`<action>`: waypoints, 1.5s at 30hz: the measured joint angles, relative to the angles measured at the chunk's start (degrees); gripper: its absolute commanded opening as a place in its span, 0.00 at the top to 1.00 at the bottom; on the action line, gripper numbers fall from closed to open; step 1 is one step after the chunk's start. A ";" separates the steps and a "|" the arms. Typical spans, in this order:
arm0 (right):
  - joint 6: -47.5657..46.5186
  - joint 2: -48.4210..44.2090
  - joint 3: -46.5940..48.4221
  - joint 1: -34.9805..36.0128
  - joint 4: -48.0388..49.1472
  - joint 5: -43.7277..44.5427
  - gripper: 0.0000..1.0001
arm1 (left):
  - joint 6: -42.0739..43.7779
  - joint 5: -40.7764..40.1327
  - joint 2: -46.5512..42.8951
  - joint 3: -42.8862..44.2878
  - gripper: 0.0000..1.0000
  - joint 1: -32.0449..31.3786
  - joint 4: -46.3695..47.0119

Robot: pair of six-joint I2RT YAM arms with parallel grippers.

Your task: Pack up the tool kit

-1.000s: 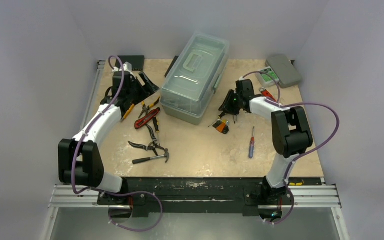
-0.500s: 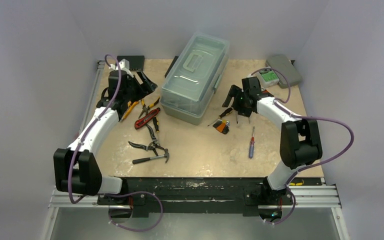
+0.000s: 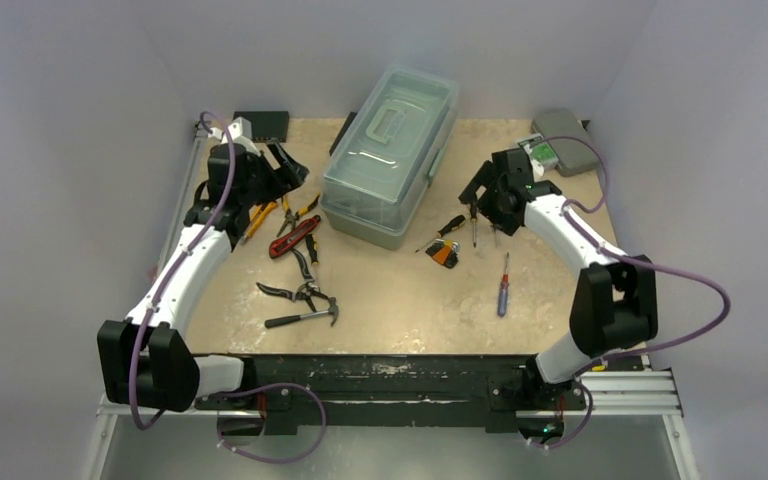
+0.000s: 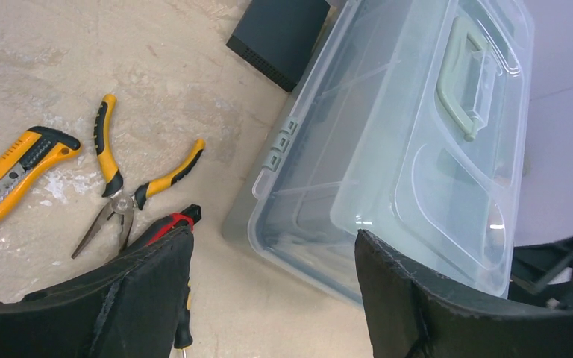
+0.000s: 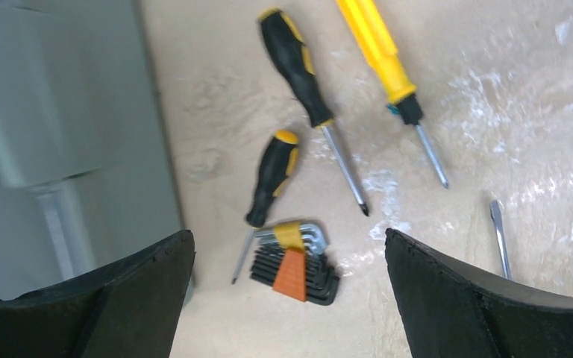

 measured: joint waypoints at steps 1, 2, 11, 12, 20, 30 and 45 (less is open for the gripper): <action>0.92 2.08 1.11 0.04 -1.95 0.74 0.01 | 0.02 -0.02 -0.26 -0.07 0.24 0.00 0.00; 1.62 4.17 2.19 0.22 -3.80 1.20 0.01 | 0.11 -0.13 -0.59 -0.28 0.24 0.00 0.04; 6.49 9.79 4.09 5.09 -8.00 2.23 0.03 | 0.42 -0.35 -2.14 -2.29 0.24 0.00 0.20; 6.93 10.45 5.09 5.81 -8.59 2.40 0.04 | 0.44 -0.33 -2.14 -2.51 0.24 0.00 0.28; 11.06 18.01 13.31 9.18 -10.93 4.92 0.09 | 1.49 -0.39 -2.34 -3.72 0.24 0.00 0.33; 14.23 24.22 17.51 11.08 -14.62 6.73 0.14 | 3.43 -0.87 -2.43 -4.68 0.24 0.00 1.16; 11.61 29.64 18.95 9.92 -16.59 9.16 0.24 | 3.89 -1.05 -2.45 -5.31 0.24 0.00 1.66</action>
